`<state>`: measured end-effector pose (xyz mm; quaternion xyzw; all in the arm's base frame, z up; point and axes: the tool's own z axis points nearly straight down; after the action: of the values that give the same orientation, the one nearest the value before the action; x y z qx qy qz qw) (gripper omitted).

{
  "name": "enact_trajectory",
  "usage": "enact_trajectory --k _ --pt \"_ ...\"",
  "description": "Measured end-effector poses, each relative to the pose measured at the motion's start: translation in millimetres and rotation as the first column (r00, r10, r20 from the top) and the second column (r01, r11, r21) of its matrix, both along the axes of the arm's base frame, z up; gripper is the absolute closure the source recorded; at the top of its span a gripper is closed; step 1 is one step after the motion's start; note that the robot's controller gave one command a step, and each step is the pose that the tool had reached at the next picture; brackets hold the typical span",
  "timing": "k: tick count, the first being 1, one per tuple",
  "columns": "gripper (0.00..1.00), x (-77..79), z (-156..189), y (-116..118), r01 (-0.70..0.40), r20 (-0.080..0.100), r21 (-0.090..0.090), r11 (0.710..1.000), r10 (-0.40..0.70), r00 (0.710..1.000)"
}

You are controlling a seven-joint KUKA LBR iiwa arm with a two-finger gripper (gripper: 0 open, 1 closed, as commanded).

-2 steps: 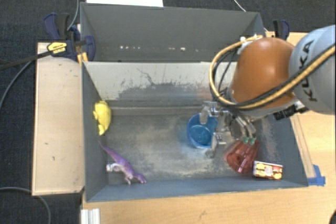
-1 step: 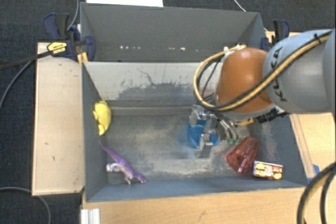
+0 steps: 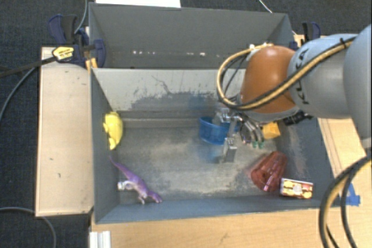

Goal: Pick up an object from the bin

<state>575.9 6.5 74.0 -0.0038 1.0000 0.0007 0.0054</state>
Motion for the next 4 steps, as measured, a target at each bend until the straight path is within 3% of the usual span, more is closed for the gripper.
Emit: enact_trajectory --k 1,2,4 --pt "0.00 13.8 -4.9 -9.2 -0.077 0.001 -0.001 0.997 0.077 0.997" --pt "1.00 1.8 0.1 41.5 0.103 0.010 0.004 0.995 -0.103 0.995" --pt "1.00 1.2 2.3 41.4 0.103 0.010 0.003 0.995 -0.103 0.995"
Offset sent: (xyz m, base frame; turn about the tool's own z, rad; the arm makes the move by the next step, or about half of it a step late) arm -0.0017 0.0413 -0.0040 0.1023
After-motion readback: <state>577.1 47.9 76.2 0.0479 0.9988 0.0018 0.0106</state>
